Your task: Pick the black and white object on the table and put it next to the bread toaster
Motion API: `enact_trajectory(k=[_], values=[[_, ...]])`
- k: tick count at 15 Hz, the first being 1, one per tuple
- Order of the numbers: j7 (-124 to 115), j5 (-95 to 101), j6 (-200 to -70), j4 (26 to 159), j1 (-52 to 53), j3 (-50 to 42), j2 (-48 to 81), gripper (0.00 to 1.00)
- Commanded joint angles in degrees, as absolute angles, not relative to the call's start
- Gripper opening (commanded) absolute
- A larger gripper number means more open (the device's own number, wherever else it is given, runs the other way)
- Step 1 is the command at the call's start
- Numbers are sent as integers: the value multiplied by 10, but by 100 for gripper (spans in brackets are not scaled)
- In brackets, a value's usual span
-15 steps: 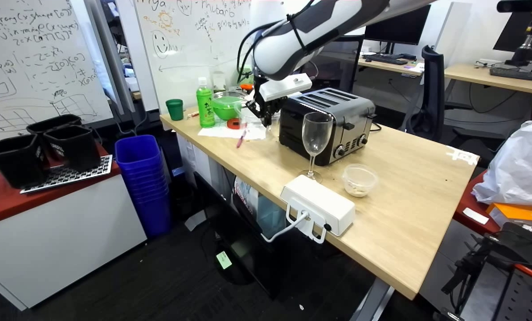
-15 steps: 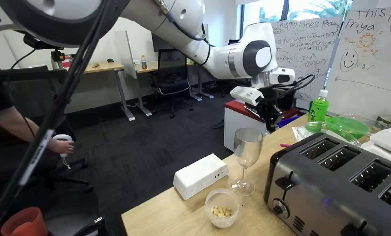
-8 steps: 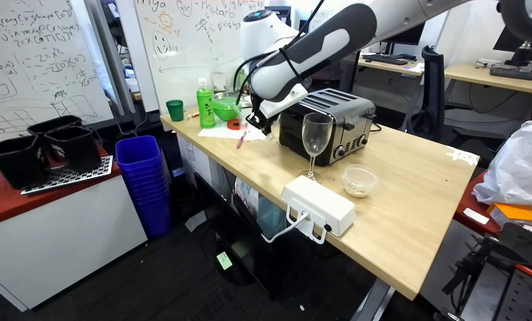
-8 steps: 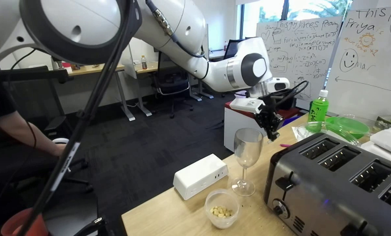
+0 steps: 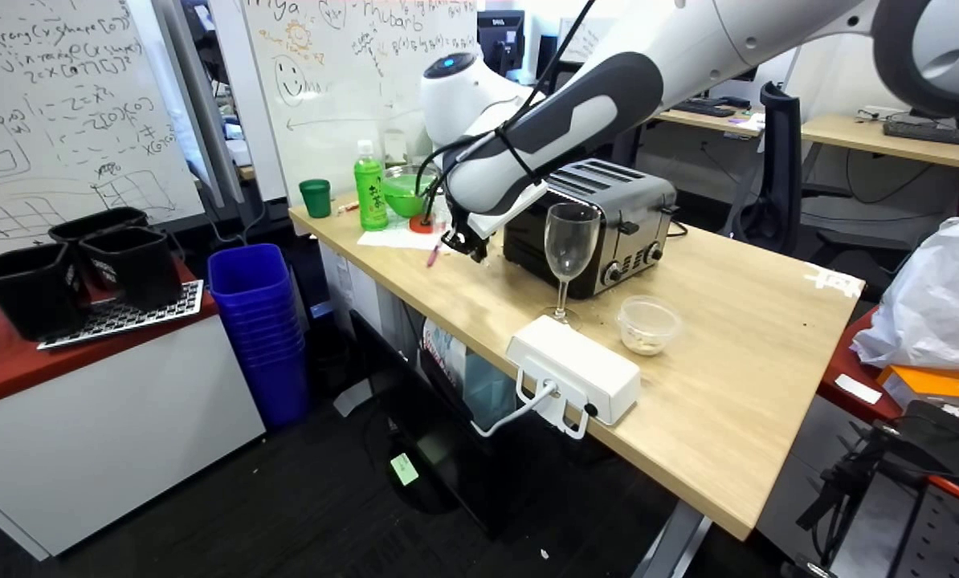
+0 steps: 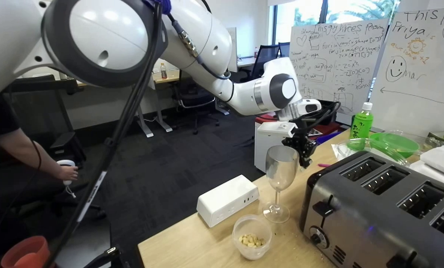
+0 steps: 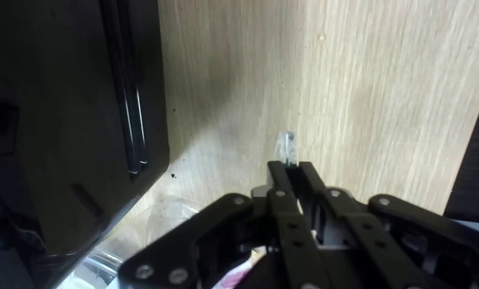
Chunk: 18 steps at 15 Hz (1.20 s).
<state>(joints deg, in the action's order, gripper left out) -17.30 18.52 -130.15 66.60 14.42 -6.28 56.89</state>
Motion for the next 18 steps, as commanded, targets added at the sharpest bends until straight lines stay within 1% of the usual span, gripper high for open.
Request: enact_trajectory(k=[1, 2, 3, 4, 5, 6, 7, 8, 13, 15, 18], values=[[-156, 196, -1300, 653, 154, -75, 583, 3], [-154, 196, -1299, 652, 154, -75, 584, 3], [-153, 196, -1299, 652, 155, -75, 586, 6], [-151, 196, -1298, 653, 155, -74, 585, 24], [-148, 195, -1295, 652, 155, -74, 586, 35], [-146, 196, -1295, 654, 154, -74, 585, 35], [-145, 195, -1293, 655, 154, -73, 585, 41], [-143, 195, -1292, 656, 155, -74, 583, 59], [-134, 189, -1289, 658, 151, -68, 567, 95], [-133, 186, -1284, 653, 150, -66, 564, 100], [-136, 184, -1277, 652, 150, -66, 566, 100]])
